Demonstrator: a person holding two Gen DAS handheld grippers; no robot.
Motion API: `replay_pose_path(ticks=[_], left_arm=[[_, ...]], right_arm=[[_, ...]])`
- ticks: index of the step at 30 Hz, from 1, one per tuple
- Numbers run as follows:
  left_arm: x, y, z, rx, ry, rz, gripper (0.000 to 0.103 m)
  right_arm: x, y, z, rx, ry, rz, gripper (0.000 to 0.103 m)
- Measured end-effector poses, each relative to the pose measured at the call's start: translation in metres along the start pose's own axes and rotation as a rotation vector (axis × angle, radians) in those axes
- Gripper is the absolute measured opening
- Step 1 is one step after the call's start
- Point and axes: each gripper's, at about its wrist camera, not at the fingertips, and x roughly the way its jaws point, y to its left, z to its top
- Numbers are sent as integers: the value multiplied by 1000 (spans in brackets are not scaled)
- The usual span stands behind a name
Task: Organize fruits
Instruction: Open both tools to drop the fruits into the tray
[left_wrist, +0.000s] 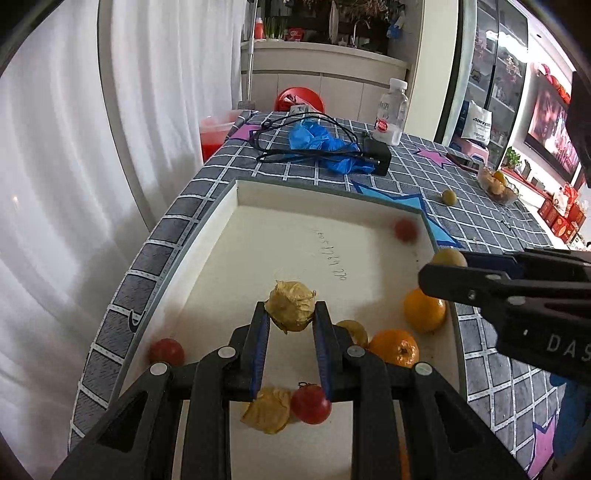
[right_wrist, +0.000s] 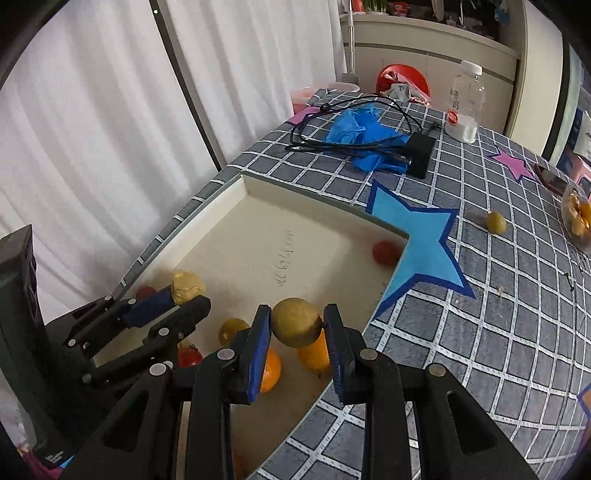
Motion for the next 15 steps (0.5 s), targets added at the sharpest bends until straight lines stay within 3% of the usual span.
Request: replay_pose_path(ticks=[15], left_arm=[[7,0,1,4,13,13,26]], right_arm=[[11,-2,-1,-3,15,-16,30]])
